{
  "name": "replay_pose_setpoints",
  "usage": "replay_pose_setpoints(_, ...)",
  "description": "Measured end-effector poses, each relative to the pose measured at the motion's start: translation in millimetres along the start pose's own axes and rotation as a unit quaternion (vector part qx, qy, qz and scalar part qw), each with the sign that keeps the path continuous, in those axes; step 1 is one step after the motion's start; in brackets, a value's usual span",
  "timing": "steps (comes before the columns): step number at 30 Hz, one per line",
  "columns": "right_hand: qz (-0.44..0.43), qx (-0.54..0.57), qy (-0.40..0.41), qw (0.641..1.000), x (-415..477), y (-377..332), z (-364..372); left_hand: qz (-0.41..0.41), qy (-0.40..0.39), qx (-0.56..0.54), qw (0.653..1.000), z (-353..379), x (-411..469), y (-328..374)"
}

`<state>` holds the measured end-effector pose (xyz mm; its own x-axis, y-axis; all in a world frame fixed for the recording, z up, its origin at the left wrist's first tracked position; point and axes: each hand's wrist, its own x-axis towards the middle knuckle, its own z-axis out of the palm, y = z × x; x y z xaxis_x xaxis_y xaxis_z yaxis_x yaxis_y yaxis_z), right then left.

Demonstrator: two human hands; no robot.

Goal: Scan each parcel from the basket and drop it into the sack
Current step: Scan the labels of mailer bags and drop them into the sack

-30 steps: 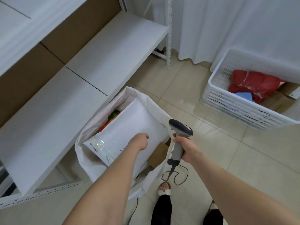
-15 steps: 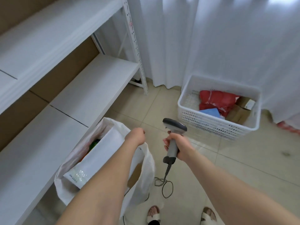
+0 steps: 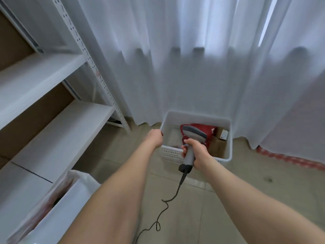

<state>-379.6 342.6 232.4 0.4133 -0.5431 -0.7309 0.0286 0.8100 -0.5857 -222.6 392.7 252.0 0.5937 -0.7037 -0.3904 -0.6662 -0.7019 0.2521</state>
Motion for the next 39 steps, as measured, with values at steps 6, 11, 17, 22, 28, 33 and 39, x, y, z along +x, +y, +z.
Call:
replay_pose_setpoints(6,-0.004,0.033,0.024,0.999,46,-54,-33,0.037,-0.023,0.028,0.999,11,63,64)
replay_pose_setpoints(11,-0.004,0.033,0.069,0.997,124,-99,-59,0.065,-0.062,0.032,0.995,33,147,109)
replay_pose_setpoints(17,0.024,0.027,0.134,0.99,241,-157,-83,0.057,-0.121,0.022,0.991,62,264,146)
replay_pose_setpoints(22,0.054,0.025,0.156,0.986,324,-172,-97,0.03,-0.173,0.014,0.984,101,340,154)
replay_pose_setpoints(28,0.13,-0.005,0.173,0.976,430,-158,-121,-0.005,-0.23,0.0,0.973,182,417,146)
replay_pose_setpoints(33,0.213,-0.055,0.153,0.963,530,-115,-149,-0.028,-0.259,-0.005,0.966,266,475,123)
replay_pose_setpoints(39,0.302,-0.137,0.115,0.936,640,-49,-193,-0.043,-0.315,0.003,0.948,386,527,91)
